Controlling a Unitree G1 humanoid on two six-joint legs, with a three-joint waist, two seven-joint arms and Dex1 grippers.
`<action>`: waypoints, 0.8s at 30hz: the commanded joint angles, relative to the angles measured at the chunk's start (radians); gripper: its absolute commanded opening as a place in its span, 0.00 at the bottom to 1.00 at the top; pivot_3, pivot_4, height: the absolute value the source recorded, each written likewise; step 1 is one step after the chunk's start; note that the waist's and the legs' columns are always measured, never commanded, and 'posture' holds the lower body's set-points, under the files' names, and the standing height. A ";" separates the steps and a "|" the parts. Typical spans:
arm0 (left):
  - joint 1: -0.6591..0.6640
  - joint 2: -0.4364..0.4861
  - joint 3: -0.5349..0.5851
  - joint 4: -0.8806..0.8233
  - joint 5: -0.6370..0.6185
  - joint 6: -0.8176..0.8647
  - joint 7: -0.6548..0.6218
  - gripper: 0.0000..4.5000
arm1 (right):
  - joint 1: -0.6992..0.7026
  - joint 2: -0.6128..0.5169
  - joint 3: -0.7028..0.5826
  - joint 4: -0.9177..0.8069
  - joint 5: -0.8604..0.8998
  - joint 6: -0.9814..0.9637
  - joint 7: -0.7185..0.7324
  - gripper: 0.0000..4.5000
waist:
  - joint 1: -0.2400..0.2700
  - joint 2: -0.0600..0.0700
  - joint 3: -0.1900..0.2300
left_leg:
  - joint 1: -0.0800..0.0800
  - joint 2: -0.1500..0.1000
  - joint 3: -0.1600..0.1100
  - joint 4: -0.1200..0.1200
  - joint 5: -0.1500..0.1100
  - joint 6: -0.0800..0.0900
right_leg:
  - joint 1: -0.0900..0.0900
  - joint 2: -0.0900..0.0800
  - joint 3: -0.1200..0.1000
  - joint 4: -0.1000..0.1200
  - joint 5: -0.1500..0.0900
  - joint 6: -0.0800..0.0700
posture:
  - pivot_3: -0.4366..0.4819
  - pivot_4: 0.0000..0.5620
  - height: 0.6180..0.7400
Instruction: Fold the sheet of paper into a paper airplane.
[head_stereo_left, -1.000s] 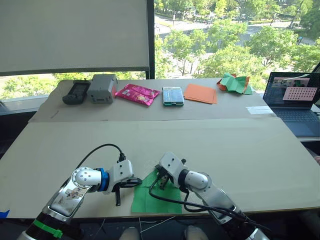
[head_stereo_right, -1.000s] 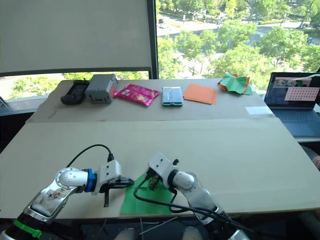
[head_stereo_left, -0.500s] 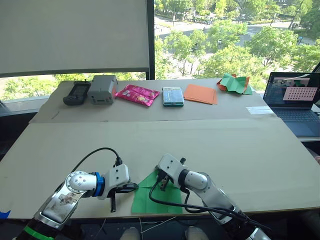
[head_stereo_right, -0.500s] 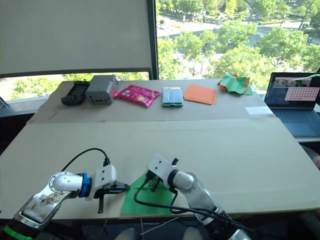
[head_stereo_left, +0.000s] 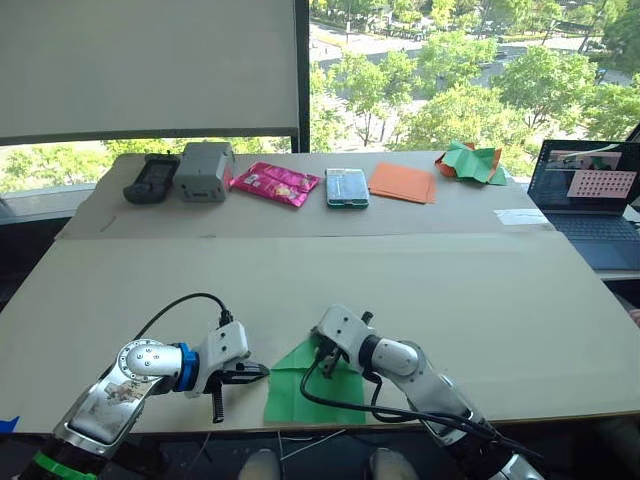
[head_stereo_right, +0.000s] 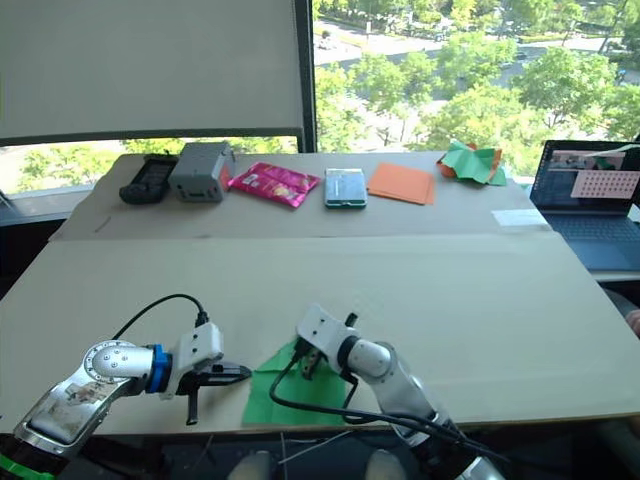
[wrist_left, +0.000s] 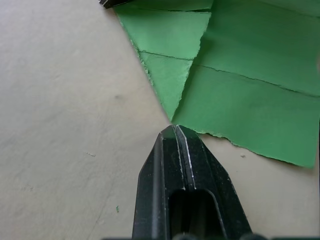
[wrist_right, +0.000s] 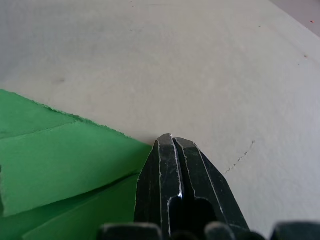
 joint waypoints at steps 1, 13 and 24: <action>-0.062 -0.011 0.067 -0.056 -0.098 0.061 -0.012 0.00 | -0.007 -0.013 -0.093 -0.131 0.084 0.098 0.052 0.00 | 0.004 -0.001 0.006 | -0.004 0.000 0.000 0.000 0.000 0.000 | -0.002 0.000 0.000 0.000 0.000 0.000 | 0.48 0.27 0.72; -0.101 -0.132 -0.080 0.026 -0.020 -0.035 0.003 0.00 | 0.051 -0.196 -0.237 -0.445 0.274 0.384 0.167 0.00 | 0.026 -0.002 0.009 | -0.008 0.000 0.001 0.001 0.005 0.006 | -0.006 0.003 0.001 0.003 0.001 0.001 | 0.48 0.27 0.72; -0.117 -0.182 -0.201 0.175 0.129 -0.164 0.036 0.00 | 0.325 -0.534 -0.308 -0.588 0.446 0.328 0.417 0.00 | 0.031 -0.001 0.012 | -0.008 -0.001 0.004 0.008 0.004 0.005 | 0.004 0.000 0.002 -0.013 0.001 0.001 | 0.48 0.27 0.72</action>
